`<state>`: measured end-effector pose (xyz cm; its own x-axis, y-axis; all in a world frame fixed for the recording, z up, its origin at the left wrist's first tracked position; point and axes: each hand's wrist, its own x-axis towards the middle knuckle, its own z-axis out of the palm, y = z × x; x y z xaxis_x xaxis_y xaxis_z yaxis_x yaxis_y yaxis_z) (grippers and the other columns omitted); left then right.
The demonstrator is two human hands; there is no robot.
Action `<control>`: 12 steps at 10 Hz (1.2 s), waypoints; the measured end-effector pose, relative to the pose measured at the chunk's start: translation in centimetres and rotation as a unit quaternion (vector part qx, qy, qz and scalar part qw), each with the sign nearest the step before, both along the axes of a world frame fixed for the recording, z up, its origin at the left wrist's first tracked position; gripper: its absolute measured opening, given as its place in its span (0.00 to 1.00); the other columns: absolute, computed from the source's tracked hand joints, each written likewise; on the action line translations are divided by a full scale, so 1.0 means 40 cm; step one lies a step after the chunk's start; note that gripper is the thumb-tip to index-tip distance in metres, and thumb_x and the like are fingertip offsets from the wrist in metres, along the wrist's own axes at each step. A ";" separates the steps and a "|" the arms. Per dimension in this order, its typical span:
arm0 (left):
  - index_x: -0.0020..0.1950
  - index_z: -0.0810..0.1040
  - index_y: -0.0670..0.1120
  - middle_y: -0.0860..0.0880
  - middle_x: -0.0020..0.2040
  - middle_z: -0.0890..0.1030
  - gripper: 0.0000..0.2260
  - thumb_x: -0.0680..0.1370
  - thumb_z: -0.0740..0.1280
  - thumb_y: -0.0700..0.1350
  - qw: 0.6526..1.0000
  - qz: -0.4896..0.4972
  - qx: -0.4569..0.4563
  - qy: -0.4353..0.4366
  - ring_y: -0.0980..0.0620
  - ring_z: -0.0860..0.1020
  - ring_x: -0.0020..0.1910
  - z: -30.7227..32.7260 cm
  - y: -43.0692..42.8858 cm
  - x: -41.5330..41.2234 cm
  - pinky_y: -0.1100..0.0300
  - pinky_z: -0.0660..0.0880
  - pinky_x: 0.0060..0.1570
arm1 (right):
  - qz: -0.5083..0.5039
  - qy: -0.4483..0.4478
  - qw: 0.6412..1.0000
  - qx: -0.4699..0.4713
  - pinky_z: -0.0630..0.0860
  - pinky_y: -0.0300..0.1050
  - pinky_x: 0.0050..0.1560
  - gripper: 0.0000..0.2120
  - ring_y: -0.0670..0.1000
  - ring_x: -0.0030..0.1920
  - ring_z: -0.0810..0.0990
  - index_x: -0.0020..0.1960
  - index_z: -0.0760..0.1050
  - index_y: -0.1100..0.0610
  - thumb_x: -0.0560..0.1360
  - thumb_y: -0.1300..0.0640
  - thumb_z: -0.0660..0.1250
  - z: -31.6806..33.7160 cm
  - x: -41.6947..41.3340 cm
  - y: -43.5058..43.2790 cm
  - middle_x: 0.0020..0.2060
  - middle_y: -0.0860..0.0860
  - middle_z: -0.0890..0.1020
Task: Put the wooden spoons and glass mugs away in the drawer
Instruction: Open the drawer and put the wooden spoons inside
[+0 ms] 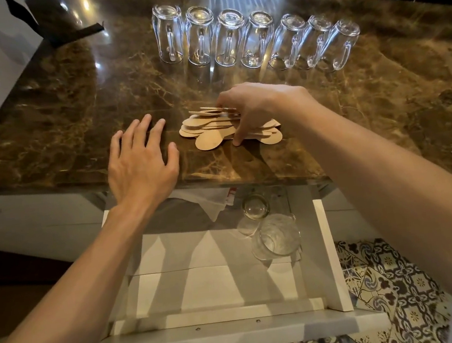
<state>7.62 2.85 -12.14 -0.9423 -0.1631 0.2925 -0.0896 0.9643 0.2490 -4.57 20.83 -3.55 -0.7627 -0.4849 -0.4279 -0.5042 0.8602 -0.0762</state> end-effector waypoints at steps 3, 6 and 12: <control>0.72 0.66 0.47 0.45 0.73 0.67 0.22 0.79 0.54 0.53 1.000 -0.007 0.005 0.010 0.47 0.61 0.72 -0.006 0.001 -0.001 0.49 0.53 0.72 | 0.063 0.037 0.997 0.003 0.67 0.49 0.41 0.10 0.53 0.41 0.70 0.52 0.66 0.56 0.74 0.58 0.66 -0.017 0.071 0.025 0.41 0.50 0.70; 0.71 0.66 0.48 0.45 0.72 0.67 0.24 0.78 0.52 0.55 1.000 -0.007 0.002 0.011 0.47 0.62 0.72 -0.017 -0.003 -0.006 0.49 0.53 0.71 | 0.098 0.097 0.990 -0.042 0.70 0.50 0.41 0.16 0.57 0.43 0.75 0.58 0.66 0.62 0.75 0.59 0.65 -0.049 0.125 0.019 0.49 0.58 0.77; 0.71 0.67 0.48 0.45 0.72 0.68 0.23 0.77 0.55 0.54 1.000 0.000 0.000 0.011 0.46 0.63 0.71 -0.021 -0.008 -0.015 0.49 0.53 0.71 | 0.012 -0.175 0.915 -0.364 0.72 0.35 0.44 0.19 0.40 0.43 0.73 0.55 0.63 0.48 0.72 0.59 0.69 -0.061 0.489 -0.013 0.44 0.42 0.74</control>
